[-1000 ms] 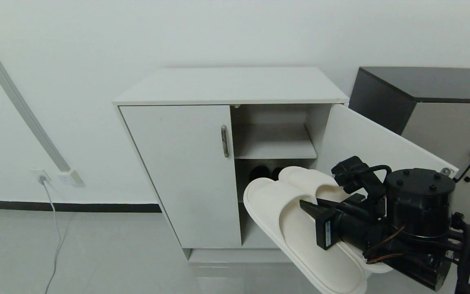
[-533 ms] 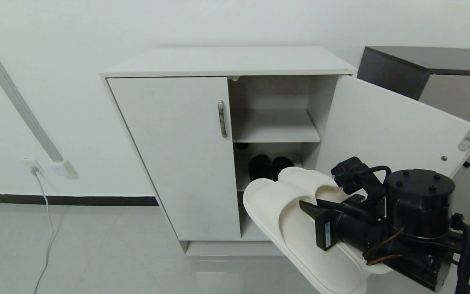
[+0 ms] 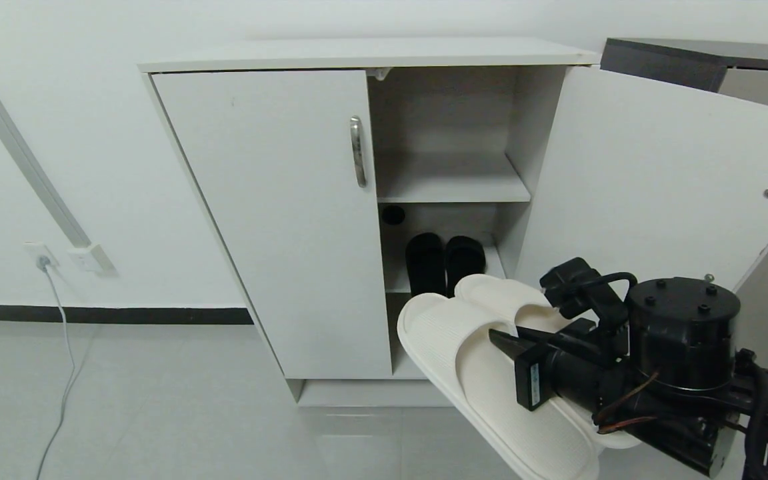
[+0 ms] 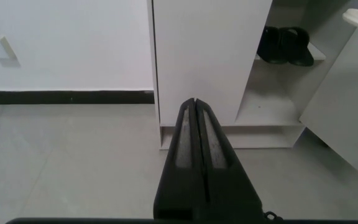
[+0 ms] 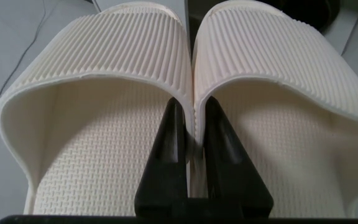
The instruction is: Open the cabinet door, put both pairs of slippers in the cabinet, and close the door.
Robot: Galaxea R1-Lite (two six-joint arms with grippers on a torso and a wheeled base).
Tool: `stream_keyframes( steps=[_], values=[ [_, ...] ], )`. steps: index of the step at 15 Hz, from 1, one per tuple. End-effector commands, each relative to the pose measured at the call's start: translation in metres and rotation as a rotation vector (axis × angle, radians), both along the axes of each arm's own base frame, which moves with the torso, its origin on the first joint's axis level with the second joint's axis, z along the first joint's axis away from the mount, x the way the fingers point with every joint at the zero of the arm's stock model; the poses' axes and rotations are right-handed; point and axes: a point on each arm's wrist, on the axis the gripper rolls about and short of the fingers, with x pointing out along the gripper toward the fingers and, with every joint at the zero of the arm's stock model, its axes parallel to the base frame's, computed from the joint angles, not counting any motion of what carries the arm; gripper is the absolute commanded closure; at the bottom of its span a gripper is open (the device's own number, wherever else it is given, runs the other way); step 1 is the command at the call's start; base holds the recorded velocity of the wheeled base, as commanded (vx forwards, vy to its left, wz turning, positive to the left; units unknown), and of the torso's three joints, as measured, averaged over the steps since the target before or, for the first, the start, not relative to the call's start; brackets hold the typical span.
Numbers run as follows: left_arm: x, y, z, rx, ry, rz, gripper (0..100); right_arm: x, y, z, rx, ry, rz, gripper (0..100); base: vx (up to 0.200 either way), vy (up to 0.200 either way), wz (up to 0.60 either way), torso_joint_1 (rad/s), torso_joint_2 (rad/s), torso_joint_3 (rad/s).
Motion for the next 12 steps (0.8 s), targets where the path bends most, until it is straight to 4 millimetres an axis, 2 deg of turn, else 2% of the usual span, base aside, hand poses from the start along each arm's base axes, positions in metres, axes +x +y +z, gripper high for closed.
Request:
stream_keyframes(
  steps=[1,12],
  values=[
    [0.0001,0.0,-0.0002,0.0,0.003,0.0,100,0.0001,0.0002,-0.0003,-0.001,0.0,0.0,100,0.0,0.0,0.0,-0.002,0.1,0.1],
    [0.0001,0.0,0.0,0.001,0.001,0.0,100,0.0005,0.0002,-0.0021,-0.021,-0.02,-0.004,100,0.0,0.0,0.0,0.0,0.01,0.004]
  ],
)
